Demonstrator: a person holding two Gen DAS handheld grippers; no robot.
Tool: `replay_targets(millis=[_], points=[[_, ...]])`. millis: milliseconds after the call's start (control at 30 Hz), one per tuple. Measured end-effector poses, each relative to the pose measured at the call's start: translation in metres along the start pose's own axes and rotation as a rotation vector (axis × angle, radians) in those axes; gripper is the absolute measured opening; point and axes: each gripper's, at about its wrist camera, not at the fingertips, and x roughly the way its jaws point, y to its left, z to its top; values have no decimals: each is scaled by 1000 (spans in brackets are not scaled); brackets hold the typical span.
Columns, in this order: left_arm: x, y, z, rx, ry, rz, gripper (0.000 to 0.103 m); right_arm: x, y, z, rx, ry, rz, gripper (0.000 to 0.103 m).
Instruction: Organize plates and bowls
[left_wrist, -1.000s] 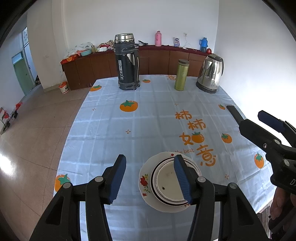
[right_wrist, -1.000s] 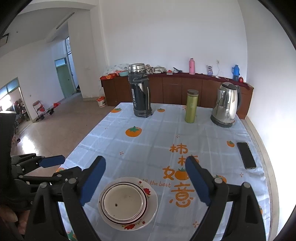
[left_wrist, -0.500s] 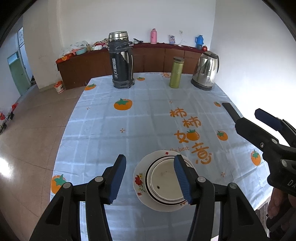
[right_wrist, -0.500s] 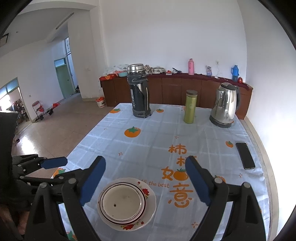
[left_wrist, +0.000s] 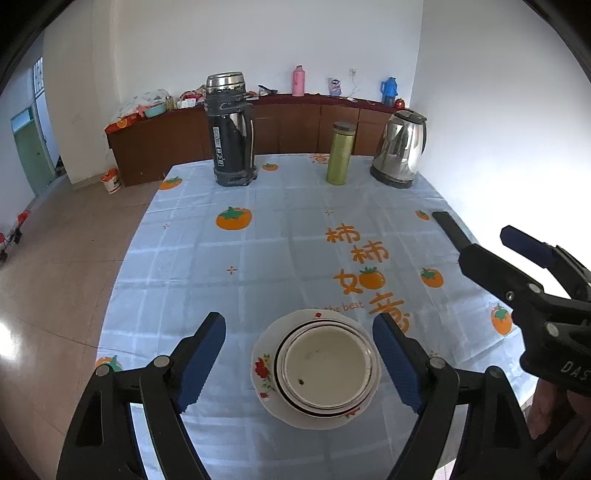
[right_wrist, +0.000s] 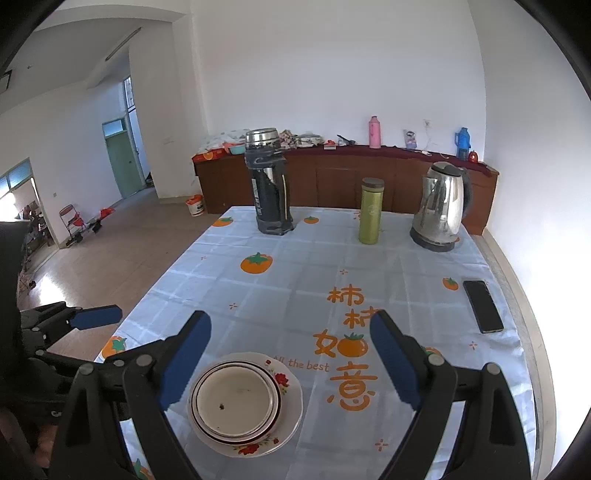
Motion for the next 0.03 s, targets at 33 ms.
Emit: replay_targets(millis=[33], points=[[0,0,1,-1,2,4,84,0,-1,0,1,0,0,90]])
